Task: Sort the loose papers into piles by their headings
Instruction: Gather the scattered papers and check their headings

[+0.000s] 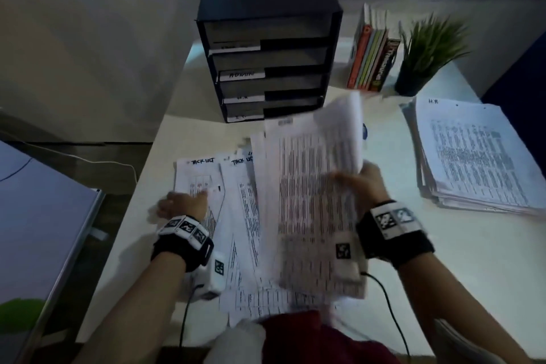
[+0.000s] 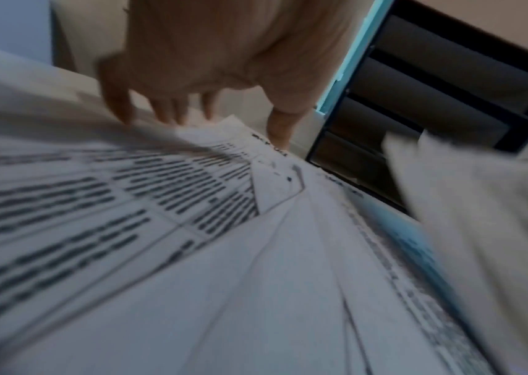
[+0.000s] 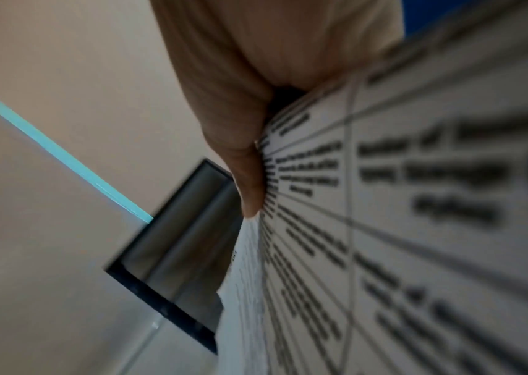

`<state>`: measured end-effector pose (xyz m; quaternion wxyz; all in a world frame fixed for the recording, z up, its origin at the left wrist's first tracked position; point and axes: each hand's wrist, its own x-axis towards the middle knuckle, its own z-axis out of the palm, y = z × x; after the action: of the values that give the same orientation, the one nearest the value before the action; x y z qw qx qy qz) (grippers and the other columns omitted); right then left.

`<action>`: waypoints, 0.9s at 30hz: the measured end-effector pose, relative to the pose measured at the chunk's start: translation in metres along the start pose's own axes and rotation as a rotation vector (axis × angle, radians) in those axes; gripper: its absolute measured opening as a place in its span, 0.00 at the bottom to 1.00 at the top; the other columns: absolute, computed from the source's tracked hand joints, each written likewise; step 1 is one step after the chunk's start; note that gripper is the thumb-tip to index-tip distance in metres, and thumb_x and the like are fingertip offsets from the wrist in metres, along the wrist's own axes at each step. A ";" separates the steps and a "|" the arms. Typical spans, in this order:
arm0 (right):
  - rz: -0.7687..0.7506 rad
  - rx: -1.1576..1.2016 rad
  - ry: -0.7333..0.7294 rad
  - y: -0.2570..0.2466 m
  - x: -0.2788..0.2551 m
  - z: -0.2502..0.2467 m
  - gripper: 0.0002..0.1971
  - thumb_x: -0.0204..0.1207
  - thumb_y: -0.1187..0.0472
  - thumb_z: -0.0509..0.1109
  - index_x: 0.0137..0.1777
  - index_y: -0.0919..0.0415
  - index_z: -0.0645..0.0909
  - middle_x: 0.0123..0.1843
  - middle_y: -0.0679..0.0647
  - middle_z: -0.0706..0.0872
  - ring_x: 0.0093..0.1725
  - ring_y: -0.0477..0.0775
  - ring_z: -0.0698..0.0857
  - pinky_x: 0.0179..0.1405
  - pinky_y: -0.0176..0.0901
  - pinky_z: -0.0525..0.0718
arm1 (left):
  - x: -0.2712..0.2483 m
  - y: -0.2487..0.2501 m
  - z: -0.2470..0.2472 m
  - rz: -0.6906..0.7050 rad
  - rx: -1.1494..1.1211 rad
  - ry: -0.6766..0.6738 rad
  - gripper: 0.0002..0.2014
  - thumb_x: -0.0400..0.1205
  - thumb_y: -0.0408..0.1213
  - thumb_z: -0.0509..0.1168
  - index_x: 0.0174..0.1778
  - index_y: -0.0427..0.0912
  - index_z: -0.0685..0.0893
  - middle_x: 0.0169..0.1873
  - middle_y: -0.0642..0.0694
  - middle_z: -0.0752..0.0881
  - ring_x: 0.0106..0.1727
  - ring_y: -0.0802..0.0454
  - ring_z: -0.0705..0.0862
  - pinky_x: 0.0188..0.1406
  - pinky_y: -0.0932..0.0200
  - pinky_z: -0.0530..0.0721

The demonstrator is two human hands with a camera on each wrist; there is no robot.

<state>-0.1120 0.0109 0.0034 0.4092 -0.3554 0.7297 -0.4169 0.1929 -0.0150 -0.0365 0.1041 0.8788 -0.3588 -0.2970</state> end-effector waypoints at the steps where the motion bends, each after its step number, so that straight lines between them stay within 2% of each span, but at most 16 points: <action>1: 0.070 -0.081 -0.023 0.015 0.000 0.004 0.21 0.56 0.61 0.82 0.49 0.68 0.85 0.42 0.67 0.89 0.41 0.63 0.88 0.40 0.58 0.88 | -0.003 -0.003 -0.003 -0.082 -0.006 -0.006 0.46 0.78 0.57 0.63 0.79 0.30 0.50 0.80 0.31 0.49 0.81 0.34 0.48 0.78 0.40 0.49; 3: 0.158 -0.255 -0.041 0.038 -0.003 0.010 0.21 0.59 0.62 0.82 0.50 0.71 0.83 0.43 0.65 0.87 0.43 0.61 0.87 0.37 0.46 0.83 | -0.008 -0.006 0.001 -0.138 -0.048 0.009 0.48 0.76 0.60 0.63 0.78 0.29 0.49 0.80 0.33 0.48 0.81 0.36 0.45 0.77 0.39 0.47; 5: 0.213 -0.372 -0.036 0.048 -0.009 0.013 0.23 0.61 0.59 0.82 0.51 0.71 0.79 0.43 0.62 0.83 0.41 0.58 0.83 0.33 0.41 0.75 | -0.017 0.000 0.007 -0.111 -0.019 -0.003 0.47 0.75 0.62 0.63 0.76 0.28 0.54 0.78 0.33 0.52 0.80 0.37 0.49 0.77 0.39 0.50; 6: 0.231 -0.389 -0.035 0.050 -0.011 0.014 0.23 0.61 0.58 0.82 0.49 0.70 0.78 0.41 0.61 0.82 0.39 0.57 0.81 0.32 0.39 0.73 | -0.022 0.005 0.010 -0.088 0.016 -0.033 0.47 0.75 0.63 0.62 0.76 0.28 0.56 0.77 0.33 0.54 0.79 0.37 0.51 0.76 0.40 0.53; 8: 0.263 -0.398 -0.047 0.054 -0.012 0.020 0.21 0.58 0.55 0.84 0.37 0.66 0.76 0.32 0.58 0.78 0.33 0.55 0.79 0.26 0.39 0.72 | -0.029 0.017 0.019 -0.012 0.065 -0.146 0.46 0.76 0.64 0.60 0.76 0.28 0.58 0.74 0.33 0.57 0.77 0.34 0.56 0.74 0.40 0.58; 10: 0.300 -0.415 -0.042 0.056 -0.013 0.030 0.22 0.55 0.50 0.84 0.33 0.62 0.75 0.30 0.57 0.79 0.34 0.56 0.80 0.34 0.43 0.79 | -0.038 0.028 0.029 0.072 0.044 -0.265 0.45 0.77 0.62 0.61 0.76 0.29 0.58 0.74 0.32 0.60 0.74 0.33 0.63 0.72 0.42 0.66; 11: 0.316 -0.446 -0.038 0.058 -0.014 0.033 0.23 0.54 0.47 0.83 0.37 0.62 0.77 0.35 0.59 0.82 0.40 0.57 0.83 0.42 0.47 0.81 | -0.040 0.032 0.034 0.109 -0.010 -0.300 0.44 0.77 0.60 0.62 0.76 0.29 0.58 0.74 0.31 0.63 0.73 0.33 0.67 0.71 0.45 0.70; 13: 0.337 -0.527 -0.034 0.058 -0.016 0.034 0.28 0.56 0.44 0.80 0.48 0.63 0.79 0.49 0.62 0.84 0.54 0.62 0.82 0.56 0.53 0.78 | -0.045 0.037 0.039 0.148 -0.146 -0.357 0.40 0.77 0.53 0.67 0.76 0.31 0.59 0.74 0.34 0.69 0.72 0.36 0.72 0.69 0.49 0.73; 15: 0.338 -0.544 -0.011 0.058 -0.022 0.030 0.33 0.63 0.47 0.79 0.61 0.67 0.73 0.61 0.64 0.78 0.64 0.65 0.75 0.63 0.54 0.72 | -0.049 0.036 0.038 0.182 -0.250 -0.439 0.32 0.78 0.43 0.69 0.74 0.33 0.65 0.72 0.40 0.74 0.71 0.40 0.74 0.67 0.54 0.72; 17: 0.292 -0.510 -0.004 0.061 -0.027 0.023 0.33 0.69 0.53 0.76 0.67 0.70 0.66 0.67 0.66 0.70 0.68 0.66 0.70 0.65 0.52 0.70 | -0.054 0.028 0.037 0.199 -0.305 -0.522 0.24 0.79 0.35 0.67 0.70 0.31 0.71 0.68 0.39 0.78 0.68 0.41 0.77 0.61 0.58 0.74; 19: 0.244 -0.461 0.028 0.065 -0.030 0.017 0.34 0.71 0.57 0.74 0.69 0.72 0.63 0.69 0.68 0.67 0.69 0.67 0.68 0.66 0.52 0.69 | -0.061 0.026 0.035 0.282 -0.374 -0.530 0.20 0.79 0.30 0.67 0.66 0.30 0.76 0.64 0.38 0.81 0.62 0.44 0.81 0.57 0.59 0.75; 21: 0.224 -0.363 0.083 0.066 -0.024 0.011 0.36 0.70 0.56 0.76 0.71 0.72 0.63 0.71 0.68 0.67 0.70 0.68 0.68 0.66 0.54 0.69 | -0.073 0.036 0.026 0.417 -0.455 -0.521 0.17 0.78 0.28 0.68 0.63 0.32 0.78 0.59 0.42 0.82 0.56 0.50 0.80 0.57 0.59 0.75; 22: 0.222 -0.305 0.099 0.064 -0.019 0.007 0.39 0.68 0.53 0.77 0.72 0.70 0.64 0.70 0.66 0.70 0.70 0.68 0.69 0.66 0.54 0.69 | -0.080 0.045 0.019 0.493 -0.481 -0.528 0.16 0.77 0.28 0.68 0.61 0.34 0.79 0.57 0.40 0.83 0.55 0.51 0.81 0.58 0.57 0.77; 24: 0.179 -0.174 0.104 0.054 -0.009 -0.005 0.39 0.62 0.49 0.79 0.69 0.70 0.70 0.65 0.65 0.77 0.66 0.67 0.74 0.60 0.53 0.72 | -0.089 0.067 0.000 0.639 -0.551 -0.542 0.12 0.76 0.27 0.69 0.55 0.37 0.82 0.55 0.36 0.85 0.50 0.53 0.84 0.57 0.55 0.81; 26: 0.037 0.031 0.097 0.031 -0.004 -0.018 0.28 0.62 0.57 0.79 0.56 0.74 0.77 0.54 0.68 0.85 0.50 0.59 0.81 0.47 0.49 0.75 | -0.096 0.089 -0.025 0.735 -0.659 -0.500 0.09 0.75 0.28 0.70 0.50 0.38 0.84 0.50 0.40 0.87 0.42 0.59 0.86 0.51 0.60 0.84; 27: -0.053 0.166 0.107 0.014 -0.007 -0.024 0.21 0.62 0.64 0.76 0.52 0.75 0.79 0.46 0.62 0.89 0.43 0.54 0.81 0.44 0.46 0.76 | -0.098 0.101 -0.038 0.768 -0.727 -0.443 0.09 0.74 0.30 0.71 0.50 0.38 0.84 0.48 0.43 0.87 0.42 0.61 0.86 0.50 0.60 0.83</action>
<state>-0.1332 0.0301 0.0003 0.3865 -0.3166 0.7040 -0.5048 0.1030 -0.0211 0.0776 0.4224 0.5100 -0.5402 -0.5194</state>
